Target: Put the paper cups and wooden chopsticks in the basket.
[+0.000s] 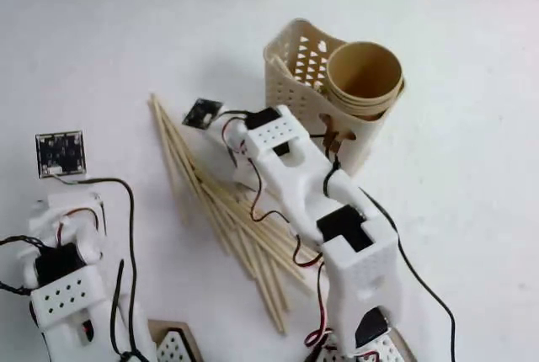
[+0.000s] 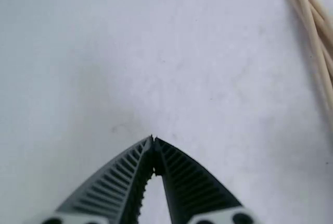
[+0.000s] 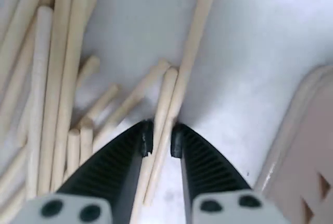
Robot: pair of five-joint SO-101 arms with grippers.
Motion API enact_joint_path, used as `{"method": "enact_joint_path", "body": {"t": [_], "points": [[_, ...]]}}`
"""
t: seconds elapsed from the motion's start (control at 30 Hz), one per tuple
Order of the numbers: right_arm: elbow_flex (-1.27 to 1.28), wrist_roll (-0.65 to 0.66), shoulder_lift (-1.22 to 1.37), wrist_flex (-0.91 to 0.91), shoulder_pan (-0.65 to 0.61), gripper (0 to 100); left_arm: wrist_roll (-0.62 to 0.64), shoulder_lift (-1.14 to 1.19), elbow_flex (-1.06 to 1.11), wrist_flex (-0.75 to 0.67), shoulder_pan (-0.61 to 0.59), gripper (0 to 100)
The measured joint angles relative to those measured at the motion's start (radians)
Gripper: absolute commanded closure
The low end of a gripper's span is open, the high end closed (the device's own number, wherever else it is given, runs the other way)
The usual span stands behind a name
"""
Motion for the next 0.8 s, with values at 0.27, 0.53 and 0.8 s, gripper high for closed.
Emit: {"method": "enact_joint_path", "body": {"t": [0.27, 0.53, 0.8], "points": [[0.005, 0.003, -0.166, 0.086, -0.015, 98.1, 0.000, 0.000, 0.000, 0.000, 0.000, 98], [0.005, 0.003, -0.316, 0.114, -0.014, 98.0, 0.000, 0.000, 0.000, -0.005, 0.000, 98], [0.005, 0.003, -0.244, 0.173, -0.014, 84.6, 0.000, 0.000, 0.006, -0.005, -0.002, 98]]}}
